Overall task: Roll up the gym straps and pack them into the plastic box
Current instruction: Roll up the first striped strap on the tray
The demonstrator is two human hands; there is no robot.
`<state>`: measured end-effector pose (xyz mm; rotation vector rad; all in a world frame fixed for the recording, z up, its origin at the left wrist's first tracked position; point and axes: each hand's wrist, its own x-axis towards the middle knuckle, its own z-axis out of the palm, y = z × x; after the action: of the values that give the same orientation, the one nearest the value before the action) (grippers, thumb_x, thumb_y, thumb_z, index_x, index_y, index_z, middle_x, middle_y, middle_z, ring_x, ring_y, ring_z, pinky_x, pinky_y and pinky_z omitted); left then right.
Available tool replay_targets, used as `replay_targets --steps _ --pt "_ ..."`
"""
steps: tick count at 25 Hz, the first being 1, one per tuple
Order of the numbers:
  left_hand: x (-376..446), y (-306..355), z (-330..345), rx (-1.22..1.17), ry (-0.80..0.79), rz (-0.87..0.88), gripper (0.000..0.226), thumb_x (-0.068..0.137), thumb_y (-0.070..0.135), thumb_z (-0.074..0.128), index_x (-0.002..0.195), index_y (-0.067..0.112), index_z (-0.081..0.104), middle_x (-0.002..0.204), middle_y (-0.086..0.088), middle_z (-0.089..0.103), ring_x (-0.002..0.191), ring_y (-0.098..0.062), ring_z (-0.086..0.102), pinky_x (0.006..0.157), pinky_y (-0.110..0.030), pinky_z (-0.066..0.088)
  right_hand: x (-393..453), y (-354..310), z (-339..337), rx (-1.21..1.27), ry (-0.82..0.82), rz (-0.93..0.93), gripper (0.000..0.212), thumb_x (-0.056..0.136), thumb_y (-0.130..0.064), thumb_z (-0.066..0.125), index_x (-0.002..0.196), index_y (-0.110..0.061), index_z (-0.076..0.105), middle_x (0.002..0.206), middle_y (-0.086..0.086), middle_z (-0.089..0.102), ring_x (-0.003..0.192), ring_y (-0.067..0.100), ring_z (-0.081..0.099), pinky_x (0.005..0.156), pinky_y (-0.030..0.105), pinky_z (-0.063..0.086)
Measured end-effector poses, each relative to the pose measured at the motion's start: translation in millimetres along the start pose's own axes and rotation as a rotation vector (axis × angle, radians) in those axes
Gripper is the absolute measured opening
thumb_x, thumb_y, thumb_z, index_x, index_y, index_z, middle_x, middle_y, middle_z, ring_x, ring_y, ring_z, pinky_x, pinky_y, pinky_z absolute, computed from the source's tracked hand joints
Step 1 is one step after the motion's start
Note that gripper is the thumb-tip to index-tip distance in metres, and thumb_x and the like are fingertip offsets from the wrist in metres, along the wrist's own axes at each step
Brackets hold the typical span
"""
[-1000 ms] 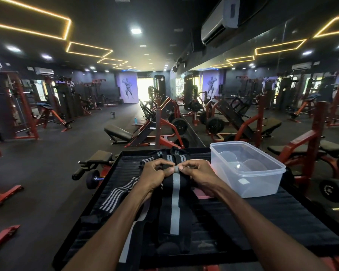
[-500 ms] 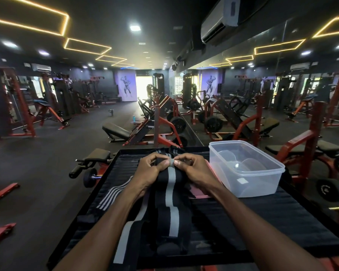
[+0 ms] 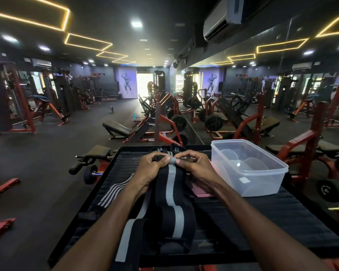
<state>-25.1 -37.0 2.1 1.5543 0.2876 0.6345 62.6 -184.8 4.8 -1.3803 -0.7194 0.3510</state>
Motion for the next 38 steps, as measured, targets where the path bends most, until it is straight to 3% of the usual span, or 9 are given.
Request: replay_targets --steps 3,9,13,18,22,25,31,34,38 --pt "1.5 -2.1 -2.2 0.036 -0.017 0.027 0.011 0.084 0.005 0.072 0.092 0.012 0.076 0.098 -0.005 0.074 0.094 -0.018 0.067 0.090 -0.033 0.053 -2.0 -2.7 -3.1 -0.125 -0.033 0.051 0.013 0.091 -0.019 0.071 0.099 -0.009 0.077 0.075 -0.001 0.072 0.062 0.010 0.063 0.055 0.027 0.050" --pt "1.8 -7.0 3.2 -0.100 -0.018 -0.060 0.008 0.083 0.012 0.075 0.091 0.010 0.077 0.098 -0.012 0.076 0.094 -0.027 0.071 0.086 -0.036 0.056 3.4 2.3 -1.1 -0.117 0.068 -0.061 0.017 0.084 0.000 0.073 0.100 -0.004 0.077 0.101 0.011 0.076 0.094 0.015 0.071 0.083 0.023 0.056" --pt "0.1 -5.3 5.4 0.034 0.045 0.001 0.009 0.083 0.016 0.076 0.090 0.010 0.078 0.085 0.001 0.076 0.079 -0.011 0.070 0.072 -0.021 0.053 2.4 5.4 -1.9 -0.136 0.072 -0.078 0.019 0.083 0.000 0.074 0.099 -0.009 0.078 0.102 0.006 0.077 0.101 0.019 0.071 0.086 0.025 0.057" --pt "1.1 -5.3 4.5 0.082 0.072 0.084 0.018 0.083 0.001 0.072 0.082 0.019 0.075 0.083 0.002 0.074 0.078 -0.011 0.067 0.072 -0.020 0.052 -3.8 -0.2 -3.2 -0.197 -0.034 -0.014 0.020 0.089 -0.007 0.071 0.108 -0.012 0.075 0.087 -0.001 0.073 0.065 0.000 0.065 0.052 0.018 0.049" --pt "-3.7 -3.8 2.3 0.019 0.020 0.041 0.008 0.085 0.011 0.073 0.088 0.017 0.077 0.090 -0.002 0.076 0.085 -0.013 0.071 0.078 -0.024 0.056 -4.1 -1.7 -0.6 -0.169 0.008 -0.118 0.028 0.085 0.007 0.068 0.109 -0.006 0.075 0.107 0.008 0.076 0.098 0.012 0.071 0.090 0.025 0.057" --pt "-9.5 -2.3 0.2 -0.014 -0.035 -0.039 0.012 0.089 0.019 0.071 0.095 0.011 0.076 0.093 -0.009 0.077 0.085 -0.020 0.073 0.078 -0.031 0.058 -2.1 0.2 0.7 -0.097 0.034 -0.087 0.031 0.081 0.012 0.069 0.105 -0.006 0.077 0.105 0.010 0.077 0.104 0.025 0.071 0.097 0.042 0.056" --pt "-15.5 6.4 4.4 0.023 0.008 -0.004 0.019 0.087 -0.001 0.067 0.090 0.016 0.074 0.087 -0.003 0.075 0.079 -0.013 0.071 0.068 -0.025 0.056 -9.5 -6.5 -3.1 -0.001 -0.062 0.034 0.016 0.090 -0.006 0.069 0.105 -0.007 0.076 0.082 0.004 0.073 0.065 0.012 0.067 0.053 0.027 0.052" --pt "-17.8 7.7 5.9 0.018 -0.026 -0.031 0.020 0.086 0.000 0.068 0.099 0.013 0.075 0.102 -0.013 0.074 0.093 -0.024 0.071 0.083 -0.037 0.059 -7.5 -4.3 -5.1 -0.083 -0.022 -0.030 0.014 0.090 -0.005 0.069 0.099 -0.011 0.079 0.097 0.010 0.077 0.092 0.029 0.073 0.080 0.047 0.060" --pt "-24.2 14.9 14.9 -0.253 -0.082 -0.222 0.023 0.092 0.019 0.066 0.102 -0.002 0.072 0.095 -0.024 0.073 0.082 -0.027 0.074 0.070 -0.033 0.060 -7.6 -2.4 -5.2 -0.104 -0.004 -0.058 0.028 0.082 0.008 0.071 0.098 -0.014 0.079 0.104 0.008 0.077 0.105 0.026 0.071 0.097 0.043 0.056"
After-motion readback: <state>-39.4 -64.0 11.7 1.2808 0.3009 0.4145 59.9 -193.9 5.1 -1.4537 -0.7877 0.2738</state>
